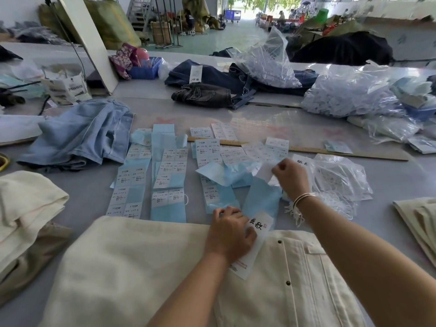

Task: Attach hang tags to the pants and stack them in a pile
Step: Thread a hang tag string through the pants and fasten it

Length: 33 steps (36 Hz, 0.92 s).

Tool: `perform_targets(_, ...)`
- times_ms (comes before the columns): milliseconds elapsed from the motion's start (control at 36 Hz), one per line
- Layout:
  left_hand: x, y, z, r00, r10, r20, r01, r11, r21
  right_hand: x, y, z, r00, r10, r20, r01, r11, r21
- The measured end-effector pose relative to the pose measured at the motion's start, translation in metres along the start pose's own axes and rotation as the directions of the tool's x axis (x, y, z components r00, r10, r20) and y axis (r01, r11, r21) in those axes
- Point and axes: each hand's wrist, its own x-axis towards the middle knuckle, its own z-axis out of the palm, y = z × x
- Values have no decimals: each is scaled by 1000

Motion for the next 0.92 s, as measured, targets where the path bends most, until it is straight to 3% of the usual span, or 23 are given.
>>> perform_targets(56, -1, 0, 0, 1000, 0, 9, 0, 1000, -4, 8, -2, -18, 979, 198, -45, -179, 948, 264)
perform_targets(139, 0, -1, 1, 1000, 8, 22, -7, 1000, -25, 1, -1, -42, 921, 386, 50, -321, 682, 657)
perform_targets(250, -2, -3, -3, 993, -36, -109, 16, 984, -179, -43, -2, -63, 887, 427, 175, -348, 370, 861)
perform_targets(333, -5, -1, -18, 954, -249, -170, 165, 904, -394, -88, -3, -69, 864, 440, 246, -363, 204, 909)
perform_targets(389, -7, 7, -34, 898, -435, -57, 291, 689, -664, -116, -5, -70, 857, 442, 264, -349, 121, 929)
perform_targets(444, -13, 17, -51, 794, -561, 234, 448, 280, -849, -143, -6, -68, 858, 441, 264, -324, 66, 944)
perform_targets(472, -17, 21, -55, 731, -551, 401, 503, 39, -864, -153, -7, -66, 861, 436, 261, -314, 53, 948)
perform_targets(500, -24, 23, -58, 678, -480, 557, 542, -185, -820, -163, -8, -62, 865, 432, 255, -310, 60, 949)
perform_targets(528, -34, 27, -61, 624, -386, 680, 586, -345, -733, -173, -9, -58, 876, 419, 238, -304, 97, 948)
perform_targets(556, -46, 29, -64, 569, -308, 762, 638, -419, -646, -183, -10, -54, 898, 395, 193, -281, 178, 943)
perform_targets(583, -57, 31, -65, 520, -274, 809, 683, -435, -586, -193, -10, -49, 930, 352, 109, -234, 334, 913)
perform_targets(639, -74, 31, -62, 473, -272, 838, 714, -440, -545, -210, -7, -38, 986, 137, -94, -39, 741, 670)
perform_targets(667, -79, 31, -61, 477, -268, 837, 693, -471, -546, -218, -6, -33, 990, 0, -141, 75, 846, 528)
perform_targets(694, -80, 31, -60, 485, -263, 834, 664, -510, -547, -225, -6, -28, 978, -132, -163, 190, 884, 426)
perform_targets(778, -76, 31, -58, 489, -257, 833, 649, -531, -545, -239, -6, -19, 884, -442, -152, 466, 857, 220)
perform_targets(917, -75, 30, -55, 519, -230, 823, 607, -578, -545, -244, -3, -13, 811, -583, -51, 583, 812, -9)
